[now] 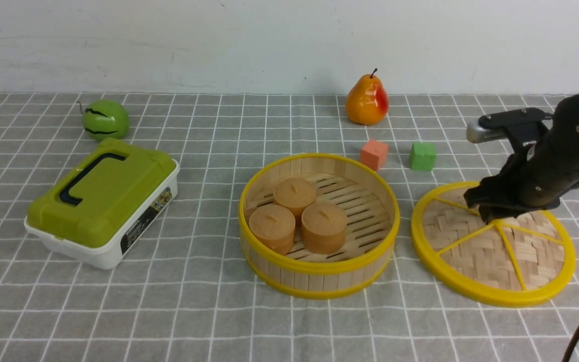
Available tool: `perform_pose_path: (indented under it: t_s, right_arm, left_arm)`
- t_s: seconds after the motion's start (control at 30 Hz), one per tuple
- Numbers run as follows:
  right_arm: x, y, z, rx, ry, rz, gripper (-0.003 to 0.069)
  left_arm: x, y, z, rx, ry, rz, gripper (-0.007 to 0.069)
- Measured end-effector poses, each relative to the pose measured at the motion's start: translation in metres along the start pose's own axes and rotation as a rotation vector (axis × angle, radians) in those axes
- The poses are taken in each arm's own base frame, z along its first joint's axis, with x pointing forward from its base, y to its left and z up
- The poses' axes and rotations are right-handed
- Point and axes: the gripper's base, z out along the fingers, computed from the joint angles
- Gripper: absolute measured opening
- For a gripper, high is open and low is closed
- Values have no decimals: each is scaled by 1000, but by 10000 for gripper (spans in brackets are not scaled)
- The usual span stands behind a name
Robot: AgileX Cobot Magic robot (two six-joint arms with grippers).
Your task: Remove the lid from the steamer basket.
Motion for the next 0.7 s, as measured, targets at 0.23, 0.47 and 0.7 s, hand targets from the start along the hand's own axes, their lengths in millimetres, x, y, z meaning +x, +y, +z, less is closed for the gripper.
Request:
perform_pose_path:
  t_s: [0.23, 0.47, 0.7]
  right_arm:
    - [0, 4, -101, -36, -180, -27, 157]
    - [65, 10, -169, -91, -292, -3, -22]
    - [119, 15, -186, -133, -321, 23, -22]
  left_arm:
    - [0, 0, 0, 0, 0, 0, 239]
    - [0, 0, 0, 0, 0, 0, 239]
    - [0, 0, 0, 0, 0, 0, 239]
